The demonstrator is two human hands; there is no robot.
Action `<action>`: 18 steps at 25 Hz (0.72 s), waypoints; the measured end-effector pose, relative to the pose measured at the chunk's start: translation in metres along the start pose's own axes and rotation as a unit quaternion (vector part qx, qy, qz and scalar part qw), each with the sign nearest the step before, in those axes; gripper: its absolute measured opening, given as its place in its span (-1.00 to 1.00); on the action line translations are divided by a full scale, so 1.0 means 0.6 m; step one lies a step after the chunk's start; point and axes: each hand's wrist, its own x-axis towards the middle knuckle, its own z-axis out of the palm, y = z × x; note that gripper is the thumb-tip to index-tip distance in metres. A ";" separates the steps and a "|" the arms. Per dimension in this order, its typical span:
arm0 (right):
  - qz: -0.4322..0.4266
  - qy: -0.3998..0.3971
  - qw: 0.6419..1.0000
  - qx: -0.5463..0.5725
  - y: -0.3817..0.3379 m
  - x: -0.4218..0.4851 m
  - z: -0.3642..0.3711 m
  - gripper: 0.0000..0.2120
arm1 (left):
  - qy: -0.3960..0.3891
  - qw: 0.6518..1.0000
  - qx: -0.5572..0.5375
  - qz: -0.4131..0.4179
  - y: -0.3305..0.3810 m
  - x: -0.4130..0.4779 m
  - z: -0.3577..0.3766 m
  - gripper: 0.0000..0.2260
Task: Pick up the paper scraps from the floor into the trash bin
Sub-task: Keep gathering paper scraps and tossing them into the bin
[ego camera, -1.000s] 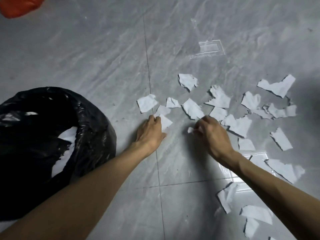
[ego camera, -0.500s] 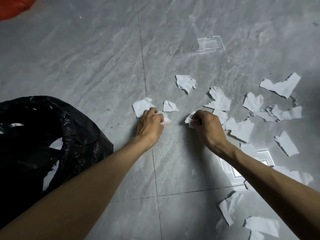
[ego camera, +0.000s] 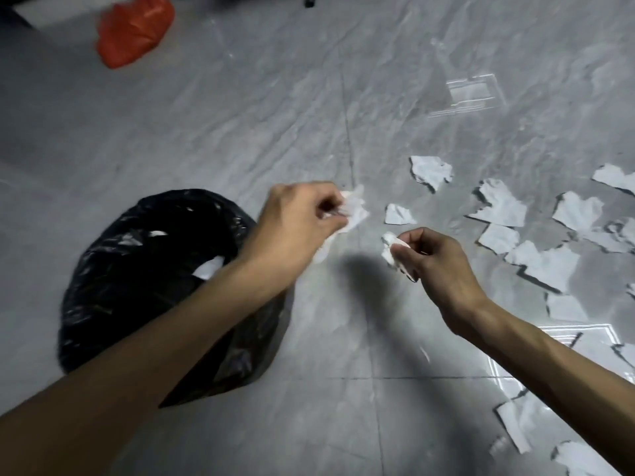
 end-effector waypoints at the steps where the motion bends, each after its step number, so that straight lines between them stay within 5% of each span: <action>1: -0.018 -0.012 1.000 0.012 -0.024 -0.006 0.031 -0.86 | 0.021 0.999 0.025 0.013 -0.008 -0.015 -0.056 -0.92; 6: -0.133 -0.135 0.981 0.046 -0.148 -0.027 0.170 -0.97 | 0.004 0.976 0.173 -0.134 -0.129 -0.108 -0.184 -0.93; 10: -0.168 -0.264 0.933 -0.179 -0.196 -0.038 0.260 -0.92 | -0.170 0.927 0.185 -0.279 -0.214 -0.151 -0.196 -0.83; 14: -0.116 -0.340 0.889 -0.285 -0.214 -0.034 0.297 -0.69 | -0.043 0.939 0.122 -0.320 -0.215 -0.133 -0.200 -0.71; 18: -0.157 -0.216 0.947 -0.181 -0.198 0.022 0.220 -0.81 | 0.084 0.975 0.092 -0.185 -0.137 -0.078 -0.171 -0.72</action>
